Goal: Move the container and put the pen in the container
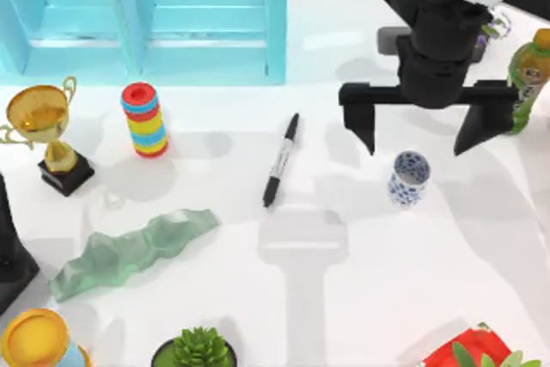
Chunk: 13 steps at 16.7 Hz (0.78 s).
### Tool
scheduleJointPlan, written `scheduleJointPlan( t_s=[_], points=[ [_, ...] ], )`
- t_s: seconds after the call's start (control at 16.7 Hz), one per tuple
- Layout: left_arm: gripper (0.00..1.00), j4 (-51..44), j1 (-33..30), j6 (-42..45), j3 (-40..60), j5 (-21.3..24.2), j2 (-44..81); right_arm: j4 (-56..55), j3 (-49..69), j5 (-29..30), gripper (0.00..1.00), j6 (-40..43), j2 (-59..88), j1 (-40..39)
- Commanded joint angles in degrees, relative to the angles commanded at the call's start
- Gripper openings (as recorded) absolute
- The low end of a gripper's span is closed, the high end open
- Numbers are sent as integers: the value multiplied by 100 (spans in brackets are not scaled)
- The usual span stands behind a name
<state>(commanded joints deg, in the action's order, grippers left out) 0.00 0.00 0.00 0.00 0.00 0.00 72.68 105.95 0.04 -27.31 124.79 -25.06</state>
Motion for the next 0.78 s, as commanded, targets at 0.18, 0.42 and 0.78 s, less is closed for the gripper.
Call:
scheduleJointPlan(
  t_s=[0.18,0.42,0.78],
  points=[
    [100,0,0,0,0,0,0,1052,1259,1,100,14,120,-5],
    [100,0,0,0,0,0,0,2326,2683,4,100,60,223,-17],
    [100,0,0,0,0,0,0,2790,3158,7,100,89,227,-13]
  ],
)
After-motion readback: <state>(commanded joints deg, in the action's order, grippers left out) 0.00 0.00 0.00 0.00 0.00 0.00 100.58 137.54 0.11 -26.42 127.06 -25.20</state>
